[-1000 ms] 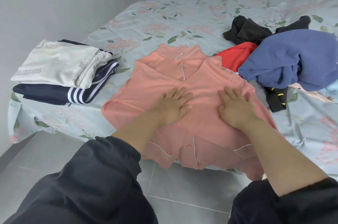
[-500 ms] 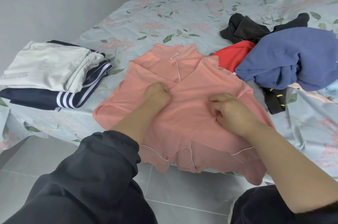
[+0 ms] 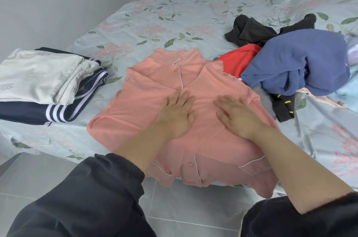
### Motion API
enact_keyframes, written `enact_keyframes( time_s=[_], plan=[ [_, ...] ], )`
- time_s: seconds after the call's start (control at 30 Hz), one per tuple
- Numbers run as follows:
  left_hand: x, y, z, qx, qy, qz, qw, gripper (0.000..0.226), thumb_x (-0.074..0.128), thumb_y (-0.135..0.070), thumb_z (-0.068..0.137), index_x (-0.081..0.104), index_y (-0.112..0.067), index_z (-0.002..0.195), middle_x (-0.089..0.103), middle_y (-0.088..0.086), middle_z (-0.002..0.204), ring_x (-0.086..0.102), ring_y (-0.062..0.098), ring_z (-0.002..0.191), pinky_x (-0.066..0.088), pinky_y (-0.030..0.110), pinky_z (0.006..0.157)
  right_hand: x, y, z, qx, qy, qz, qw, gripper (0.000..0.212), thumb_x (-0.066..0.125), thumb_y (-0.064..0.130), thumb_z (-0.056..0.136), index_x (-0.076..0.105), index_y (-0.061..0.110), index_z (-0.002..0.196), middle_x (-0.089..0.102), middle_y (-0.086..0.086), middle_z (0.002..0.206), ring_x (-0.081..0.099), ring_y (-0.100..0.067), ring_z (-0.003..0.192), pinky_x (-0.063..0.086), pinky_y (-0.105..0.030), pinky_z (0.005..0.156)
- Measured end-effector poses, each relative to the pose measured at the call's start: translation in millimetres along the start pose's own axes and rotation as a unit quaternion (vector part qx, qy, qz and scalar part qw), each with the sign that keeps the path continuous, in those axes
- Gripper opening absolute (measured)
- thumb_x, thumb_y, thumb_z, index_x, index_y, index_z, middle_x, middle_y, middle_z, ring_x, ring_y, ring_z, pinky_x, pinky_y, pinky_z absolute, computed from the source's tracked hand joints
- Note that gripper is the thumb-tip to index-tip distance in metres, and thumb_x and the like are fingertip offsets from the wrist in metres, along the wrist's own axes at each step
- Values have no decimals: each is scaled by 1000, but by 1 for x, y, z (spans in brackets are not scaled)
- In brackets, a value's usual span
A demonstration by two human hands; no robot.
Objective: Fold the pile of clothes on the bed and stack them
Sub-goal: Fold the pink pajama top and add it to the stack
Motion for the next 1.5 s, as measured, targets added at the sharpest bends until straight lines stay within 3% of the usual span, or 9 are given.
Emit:
enact_keyframes(
  time_s=[0.13, 0.3, 0.5, 0.67, 0.83, 1.07, 1.23, 1.37, 1.5],
  plan=[
    [2, 2, -1, -23, 0, 1, 1000, 60, 23, -50, 98, 7, -30, 153, -7, -6, 161, -10, 19, 147, 2, 49, 118, -8, -24, 13, 158, -46, -86, 983, 50, 27, 33, 101, 28, 16, 148, 16, 1, 159, 8, -15, 146, 2, -52, 115],
    [4, 2, 0, -19, -13, 1, 1000, 60, 22, -48, 99, 8, -27, 153, -7, -5, 161, -11, 19, 147, 3, 49, 117, 9, 17, 17, -10, -37, -28, 999, 52, 34, 35, 100, 26, 21, 149, 18, -1, 158, 11, -18, 146, 2, -44, 115],
    [4, 5, 2, -14, -13, -22, 1000, 58, 22, -45, 100, 9, -26, 153, -7, -7, 161, -14, 15, 146, 1, 47, 118, -2, -13, 27, 151, -76, -102, 980, 53, 26, 34, 100, 24, 16, 149, 14, -1, 159, 4, -17, 147, 0, -49, 116],
    [6, 24, 5, -34, -27, -48, 998, 56, 20, -48, 100, 8, -34, 152, -3, -8, 161, -7, 17, 147, 0, 47, 118, 21, 23, 26, 5, -31, -87, 996, 54, 24, 40, 101, 14, 27, 152, 6, 2, 161, 3, -15, 147, -2, -43, 116],
    [5, 74, 21, -128, -11, -24, 991, 57, 13, -52, 98, 5, -35, 152, -3, -7, 161, -9, 20, 147, -6, 52, 116, 25, 9, 43, 63, -27, -127, 990, 58, 15, 44, 98, 5, 26, 153, 0, 1, 161, -5, -15, 147, -4, -46, 117],
    [3, 118, 66, -147, -18, 33, 988, 61, 3, -55, 95, 4, -32, 152, -4, -2, 161, -12, 21, 147, -13, 51, 113, 8, -1, 99, -48, -22, -226, 973, 62, 12, 48, 97, -6, 26, 152, -10, 0, 160, -14, -15, 146, -17, -43, 113],
    [2, 145, 113, -157, -29, 50, 986, 64, 4, -54, 95, -2, -27, 153, -5, 1, 161, -13, 22, 147, -11, 48, 115, 3, -6, 164, -18, -18, -206, 978, 65, 8, 53, 96, -8, 24, 152, -9, 0, 160, -11, -14, 147, -12, -47, 115],
    [2, 159, 154, -187, -75, 21, 979, 69, 7, -53, 96, -4, -16, 153, -3, 4, 161, -7, 22, 148, -3, 47, 117, 4, -10, 217, 88, -25, -112, 989, 69, 14, 55, 97, 5, 13, 152, 9, -4, 160, 5, -17, 147, 4, -44, 118],
    [2, 171, 187, -238, -125, -41, 962, 67, 15, -47, 98, 8, -7, 152, 14, 7, 160, 6, 22, 147, 6, 48, 116, 13, -13, 253, 142, -109, -49, 983, 46, 28, 45, 98, 48, 11, 122, 53, -10, 129, 43, -26, 124, 24, -43, 104]
  ],
)
Point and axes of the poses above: each hand's wrist, its own z-axis towards the middle knuckle, its own x-axis out of the palm, y = z × x, the point moved 2 cm from there along z, towards the middle knuckle
